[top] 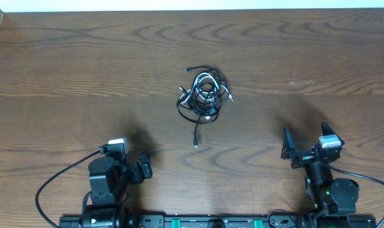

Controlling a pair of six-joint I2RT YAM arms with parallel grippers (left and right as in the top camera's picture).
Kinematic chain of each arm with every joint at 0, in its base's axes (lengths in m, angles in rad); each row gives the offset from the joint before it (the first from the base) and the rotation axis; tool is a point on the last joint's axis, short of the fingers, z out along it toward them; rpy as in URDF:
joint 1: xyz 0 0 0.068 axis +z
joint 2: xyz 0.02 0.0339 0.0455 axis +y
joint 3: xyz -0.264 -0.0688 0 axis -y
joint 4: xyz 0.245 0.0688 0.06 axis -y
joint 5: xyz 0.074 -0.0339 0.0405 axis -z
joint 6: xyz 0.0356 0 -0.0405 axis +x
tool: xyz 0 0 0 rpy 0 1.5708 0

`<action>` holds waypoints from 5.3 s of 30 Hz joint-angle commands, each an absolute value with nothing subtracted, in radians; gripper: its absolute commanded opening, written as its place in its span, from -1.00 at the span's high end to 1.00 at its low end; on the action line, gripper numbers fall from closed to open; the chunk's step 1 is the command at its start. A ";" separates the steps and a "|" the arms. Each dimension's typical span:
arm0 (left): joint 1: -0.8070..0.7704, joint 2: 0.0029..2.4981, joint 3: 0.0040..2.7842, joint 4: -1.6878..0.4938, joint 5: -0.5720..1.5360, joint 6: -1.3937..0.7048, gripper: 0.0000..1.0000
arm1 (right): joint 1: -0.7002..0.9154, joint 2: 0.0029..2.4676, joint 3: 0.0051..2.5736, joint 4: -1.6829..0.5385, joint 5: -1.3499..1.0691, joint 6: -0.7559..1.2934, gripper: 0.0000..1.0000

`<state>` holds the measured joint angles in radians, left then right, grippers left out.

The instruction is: Untangle cables

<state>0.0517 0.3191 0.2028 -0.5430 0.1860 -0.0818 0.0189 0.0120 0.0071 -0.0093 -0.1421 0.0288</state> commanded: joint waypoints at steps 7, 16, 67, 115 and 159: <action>0.055 0.321 0.226 -0.546 0.195 -0.090 -0.95 | 0.020 0.007 0.006 0.187 -0.168 0.014 -0.98; 0.055 0.321 0.226 -0.546 0.195 -0.090 -0.95 | 0.020 0.007 0.006 0.286 -0.263 0.014 -0.98; 0.055 0.322 0.226 -0.393 -0.196 0.236 -0.95 | 0.020 0.021 0.006 -0.046 -0.403 0.013 -0.99; 0.055 0.350 0.227 0.165 0.743 -0.088 -0.95 | 0.020 0.021 0.006 -0.046 -0.403 0.013 -0.98; 0.055 0.991 0.790 0.260 0.863 -0.441 -0.95 | 0.020 0.021 0.006 -0.046 -0.403 0.013 -0.98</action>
<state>0.0517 0.9421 0.7067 0.2874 0.8097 -0.4408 0.0189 0.0223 0.0063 -0.0406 -0.3969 0.0204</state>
